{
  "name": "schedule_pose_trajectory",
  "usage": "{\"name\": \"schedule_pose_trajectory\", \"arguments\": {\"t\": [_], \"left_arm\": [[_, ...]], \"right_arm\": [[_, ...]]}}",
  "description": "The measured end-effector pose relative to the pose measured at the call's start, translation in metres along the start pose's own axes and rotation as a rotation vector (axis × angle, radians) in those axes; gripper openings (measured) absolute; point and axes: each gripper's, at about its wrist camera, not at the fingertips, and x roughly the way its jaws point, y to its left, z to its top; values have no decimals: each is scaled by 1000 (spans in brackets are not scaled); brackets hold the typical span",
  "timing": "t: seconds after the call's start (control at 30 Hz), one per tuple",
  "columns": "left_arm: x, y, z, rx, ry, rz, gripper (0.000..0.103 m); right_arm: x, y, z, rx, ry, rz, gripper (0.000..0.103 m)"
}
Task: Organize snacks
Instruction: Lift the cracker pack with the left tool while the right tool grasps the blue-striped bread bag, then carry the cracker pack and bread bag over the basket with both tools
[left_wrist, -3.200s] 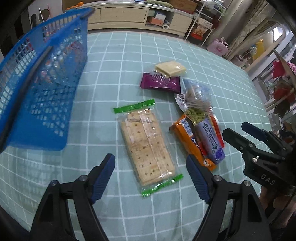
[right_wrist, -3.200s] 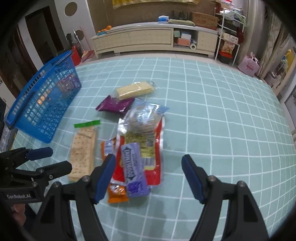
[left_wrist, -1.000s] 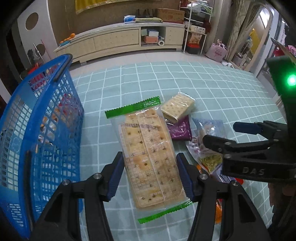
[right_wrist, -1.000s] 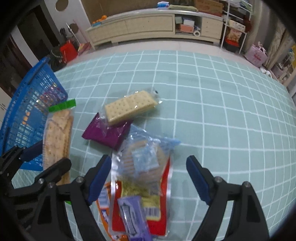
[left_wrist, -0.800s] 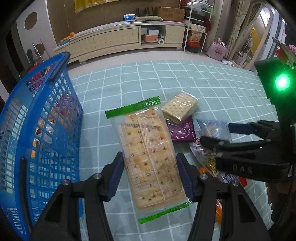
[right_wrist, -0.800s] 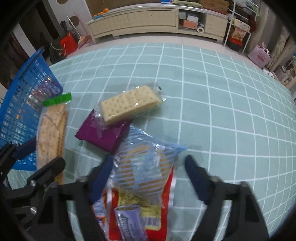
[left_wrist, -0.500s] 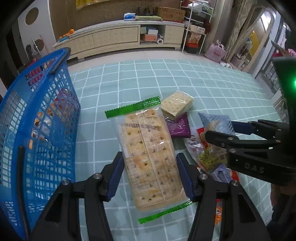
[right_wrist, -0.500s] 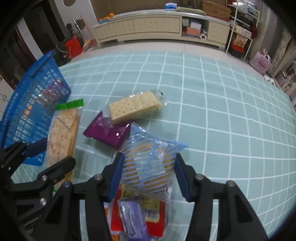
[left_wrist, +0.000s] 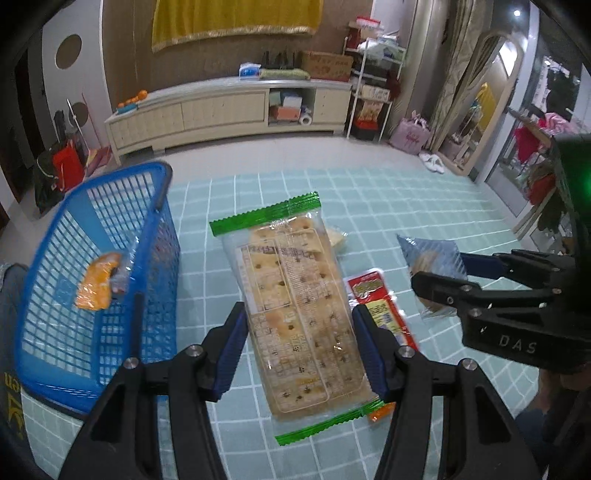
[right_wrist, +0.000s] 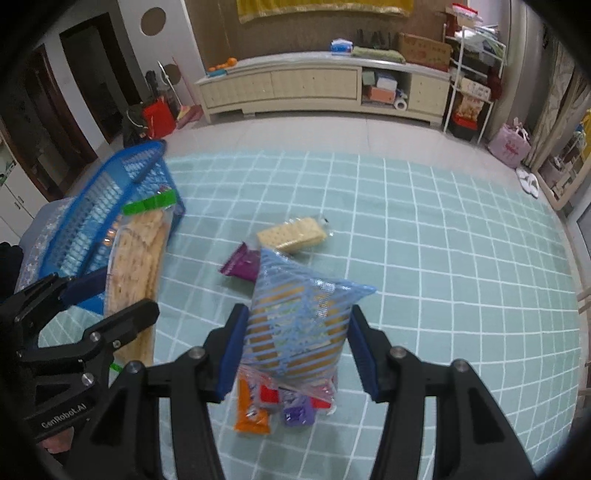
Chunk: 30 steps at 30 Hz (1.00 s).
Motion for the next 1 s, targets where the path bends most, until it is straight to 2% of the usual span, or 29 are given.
{"name": "schedule_pose_trajectory", "arguments": {"t": [0.2, 0.5, 0.73, 1.0], "left_arm": [[-39, 10, 10, 29, -71, -10, 55], [-79, 48, 0, 29, -106, 0, 55], [-105, 89, -5, -7, -129, 25, 55], [-117, 139, -8, -110, -136, 65, 55]], "right_arm": [[-36, 28, -1, -45, -66, 23, 58], [-64, 76, 2, -169, -134, 31, 58], [-63, 115, 14, -206, -158, 64, 58], [-51, 161, 25, -257, -158, 96, 58]]}}
